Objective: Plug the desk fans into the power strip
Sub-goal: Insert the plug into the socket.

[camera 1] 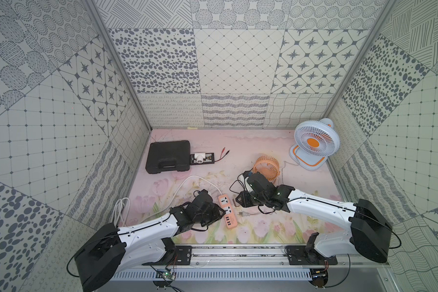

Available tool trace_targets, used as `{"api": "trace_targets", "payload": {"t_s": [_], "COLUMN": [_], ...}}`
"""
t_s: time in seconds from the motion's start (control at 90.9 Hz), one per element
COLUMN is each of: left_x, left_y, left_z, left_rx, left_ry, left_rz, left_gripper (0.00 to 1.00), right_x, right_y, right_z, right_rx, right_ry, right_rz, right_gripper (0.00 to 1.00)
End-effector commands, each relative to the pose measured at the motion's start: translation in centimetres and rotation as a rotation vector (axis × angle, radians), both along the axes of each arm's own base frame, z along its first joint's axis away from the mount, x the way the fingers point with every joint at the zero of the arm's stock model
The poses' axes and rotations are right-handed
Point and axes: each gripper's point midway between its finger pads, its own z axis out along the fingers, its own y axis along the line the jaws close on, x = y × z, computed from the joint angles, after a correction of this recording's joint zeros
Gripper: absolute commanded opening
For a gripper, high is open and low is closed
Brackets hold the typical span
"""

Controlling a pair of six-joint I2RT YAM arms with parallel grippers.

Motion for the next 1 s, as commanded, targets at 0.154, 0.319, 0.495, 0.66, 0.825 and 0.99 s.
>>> {"api": "trace_targets", "payload": {"t_s": [0.154,0.319,0.495,0.66,0.825,0.99], "left_x": [0.9,0.9,1.1,1.4,1.6,1.8], "left_y": [-0.8,-0.6,-0.5,-0.5,-0.6,-0.3], "left_z": [0.7,-0.2,-0.1,0.1,-0.1,-0.2], "left_rx": [-0.022,0.013,0.028,0.033,0.037,0.060], "left_ry": [-0.026,-0.004,-0.013,-0.024,-0.028,-0.031], "left_rz": [-0.007,-0.006,-0.004,-0.002,0.003,0.015], "left_gripper": [0.37,0.30,0.30,0.28,0.25,0.24], "right_x": [0.6,0.5,-0.1,-0.9,-0.7,-0.6], "right_y": [0.5,0.7,1.1,1.4,1.8,2.6], "right_z": [1.7,0.6,-1.0,-2.4,-2.5,-2.1], "right_rx": [0.045,0.017,-0.026,-0.059,-0.062,-0.045], "right_ry": [-0.065,-0.049,-0.032,-0.010,-0.012,-0.006], "right_rz": [-0.005,-0.004,0.015,0.036,0.033,0.044], "right_gripper": [0.00,0.00,0.00,0.00,0.00,0.00]}}
